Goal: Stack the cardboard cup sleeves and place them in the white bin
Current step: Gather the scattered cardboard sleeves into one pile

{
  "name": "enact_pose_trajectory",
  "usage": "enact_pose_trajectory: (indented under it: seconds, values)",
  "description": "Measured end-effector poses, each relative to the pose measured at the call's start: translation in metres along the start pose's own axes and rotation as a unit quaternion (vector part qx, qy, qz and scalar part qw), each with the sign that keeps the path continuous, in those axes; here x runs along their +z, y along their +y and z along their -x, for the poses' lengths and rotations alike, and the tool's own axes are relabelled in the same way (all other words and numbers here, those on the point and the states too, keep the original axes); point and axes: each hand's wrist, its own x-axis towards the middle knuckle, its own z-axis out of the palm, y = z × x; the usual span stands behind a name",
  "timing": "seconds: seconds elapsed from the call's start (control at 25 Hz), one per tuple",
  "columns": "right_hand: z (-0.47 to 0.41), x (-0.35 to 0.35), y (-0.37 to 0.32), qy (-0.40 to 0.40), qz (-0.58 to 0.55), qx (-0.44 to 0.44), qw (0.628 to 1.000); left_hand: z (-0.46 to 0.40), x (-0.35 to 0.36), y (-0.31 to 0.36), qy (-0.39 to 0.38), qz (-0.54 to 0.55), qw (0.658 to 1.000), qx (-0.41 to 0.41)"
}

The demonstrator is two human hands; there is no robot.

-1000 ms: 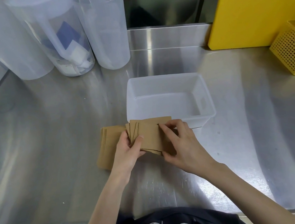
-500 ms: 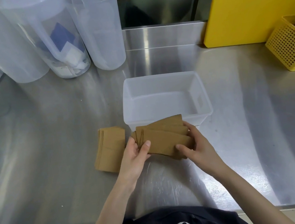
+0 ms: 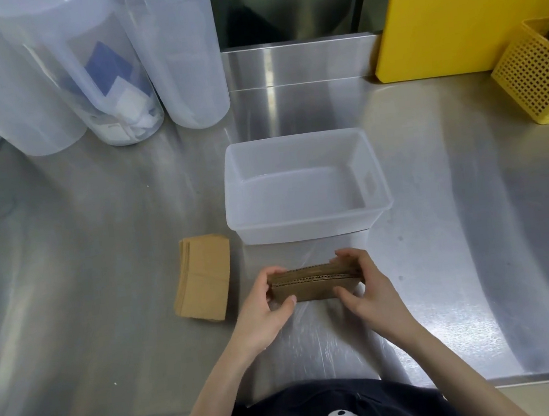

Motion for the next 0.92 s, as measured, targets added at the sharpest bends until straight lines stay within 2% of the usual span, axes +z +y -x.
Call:
enact_pose_trajectory:
  seconds: [0.32, 0.56, 0.8, 0.92]
  values:
    - [0.003, 0.007, 0.013, -0.016, 0.025, -0.022, 0.999, 0.001, 0.008, -0.008, 0.006, -0.106, 0.994, 0.011]
    - [0.002, 0.010, 0.013, 0.008, 0.042, -0.048, 0.998, -0.006, 0.006, -0.006, 0.039, -0.119, 0.992, 0.033]
    - [-0.001, 0.009, 0.016, 0.002, 0.076, -0.038, 0.996, -0.006, 0.008, -0.003, 0.036, -0.157, 0.987, 0.007]
    - [-0.005, 0.004, 0.009, 0.005, 0.068, -0.038, 0.997, -0.004, 0.004, 0.010, 0.048, -0.194, 0.979, 0.032]
